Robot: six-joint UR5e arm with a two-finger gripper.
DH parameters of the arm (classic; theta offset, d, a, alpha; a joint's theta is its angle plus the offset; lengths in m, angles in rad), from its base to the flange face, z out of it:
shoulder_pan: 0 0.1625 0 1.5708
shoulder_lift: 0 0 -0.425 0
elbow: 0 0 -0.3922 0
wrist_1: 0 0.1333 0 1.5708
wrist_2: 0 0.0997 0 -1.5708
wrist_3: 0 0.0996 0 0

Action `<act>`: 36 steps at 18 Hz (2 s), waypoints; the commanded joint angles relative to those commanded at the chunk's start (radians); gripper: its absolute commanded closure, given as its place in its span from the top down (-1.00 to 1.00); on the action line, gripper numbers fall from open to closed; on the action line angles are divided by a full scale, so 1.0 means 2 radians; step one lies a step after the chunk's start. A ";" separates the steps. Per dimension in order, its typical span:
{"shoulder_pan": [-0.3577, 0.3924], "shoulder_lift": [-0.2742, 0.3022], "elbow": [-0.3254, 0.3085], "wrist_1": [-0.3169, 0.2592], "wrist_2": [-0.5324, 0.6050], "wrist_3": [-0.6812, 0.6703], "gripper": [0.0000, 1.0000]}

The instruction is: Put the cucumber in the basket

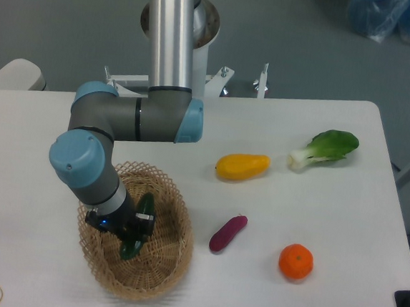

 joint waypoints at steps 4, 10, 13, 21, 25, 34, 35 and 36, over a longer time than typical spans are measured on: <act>-0.003 -0.001 0.002 0.002 0.005 0.005 0.21; -0.005 0.009 0.020 0.002 0.005 0.015 1.00; -0.005 0.018 0.062 -0.002 0.005 0.015 1.00; 0.071 0.071 0.093 -0.010 0.002 0.230 1.00; 0.129 0.099 0.091 -0.059 -0.007 0.372 1.00; 0.248 0.137 0.089 -0.126 -0.068 0.679 1.00; 0.259 0.140 0.088 -0.134 -0.084 0.686 1.00; 0.266 0.140 0.088 -0.138 -0.096 0.691 1.00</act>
